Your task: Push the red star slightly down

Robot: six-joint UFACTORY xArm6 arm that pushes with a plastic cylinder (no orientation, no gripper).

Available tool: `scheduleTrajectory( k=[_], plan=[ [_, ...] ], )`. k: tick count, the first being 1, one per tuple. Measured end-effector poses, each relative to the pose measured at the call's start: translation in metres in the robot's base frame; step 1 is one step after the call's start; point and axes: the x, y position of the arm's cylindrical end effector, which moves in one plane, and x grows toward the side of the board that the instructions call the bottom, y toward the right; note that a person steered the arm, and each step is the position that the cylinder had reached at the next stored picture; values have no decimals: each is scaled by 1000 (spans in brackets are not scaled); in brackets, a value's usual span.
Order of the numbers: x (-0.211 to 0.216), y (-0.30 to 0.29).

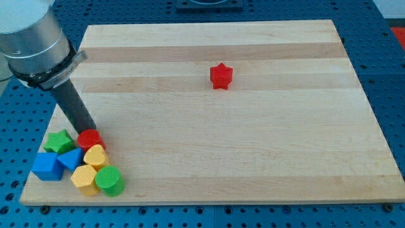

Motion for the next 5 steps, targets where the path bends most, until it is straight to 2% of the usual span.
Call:
scheduleTrajectory(
  k=[2, 3, 5],
  plan=[
    [-10, 10],
    [-10, 44],
    [-10, 176]
  ],
)
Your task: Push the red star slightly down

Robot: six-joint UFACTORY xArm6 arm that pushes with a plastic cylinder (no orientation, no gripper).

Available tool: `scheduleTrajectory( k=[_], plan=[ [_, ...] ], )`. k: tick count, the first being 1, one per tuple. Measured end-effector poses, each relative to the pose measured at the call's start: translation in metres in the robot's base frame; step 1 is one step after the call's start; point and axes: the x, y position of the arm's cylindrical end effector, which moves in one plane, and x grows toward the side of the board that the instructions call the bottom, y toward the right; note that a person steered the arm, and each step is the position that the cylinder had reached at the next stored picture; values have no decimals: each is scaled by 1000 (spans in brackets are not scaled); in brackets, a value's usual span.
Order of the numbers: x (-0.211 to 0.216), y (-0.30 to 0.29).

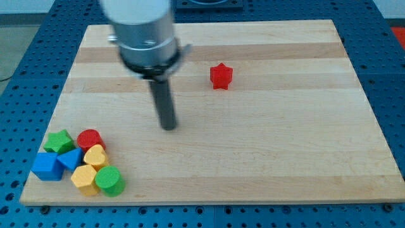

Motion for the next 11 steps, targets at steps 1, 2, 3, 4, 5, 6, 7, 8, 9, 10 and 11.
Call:
scheduleTrajectory(
  k=[1, 2, 3, 4, 5, 6, 7, 8, 9, 10, 11],
  plan=[
    [-5, 79],
    [-41, 125],
    [-94, 124],
    [-112, 103],
    [-121, 80],
    [-137, 52],
    [-144, 17],
    [-133, 7],
    [-104, 7],
    [-84, 7],
    [-71, 7]
  ],
)
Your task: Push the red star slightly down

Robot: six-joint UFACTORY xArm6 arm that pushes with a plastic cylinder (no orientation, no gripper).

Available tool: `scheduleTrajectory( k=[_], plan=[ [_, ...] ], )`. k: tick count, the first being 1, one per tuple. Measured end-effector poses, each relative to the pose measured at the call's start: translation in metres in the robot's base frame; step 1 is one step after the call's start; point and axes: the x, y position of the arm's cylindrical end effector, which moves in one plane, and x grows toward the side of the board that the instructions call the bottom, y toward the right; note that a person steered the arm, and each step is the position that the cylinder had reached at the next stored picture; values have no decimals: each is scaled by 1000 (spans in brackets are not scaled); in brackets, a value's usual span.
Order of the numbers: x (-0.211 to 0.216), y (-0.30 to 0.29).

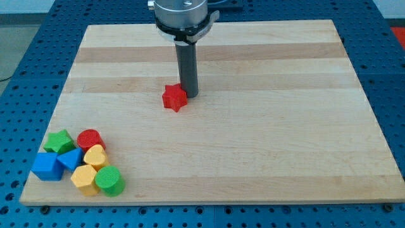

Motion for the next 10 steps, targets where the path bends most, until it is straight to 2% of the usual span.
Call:
scheduleTrajectory(
  k=[1, 3, 6, 8, 10],
  plan=[
    [4, -3],
    [11, -53],
    [33, -57],
    [33, -105],
    [55, -60]
  ],
)
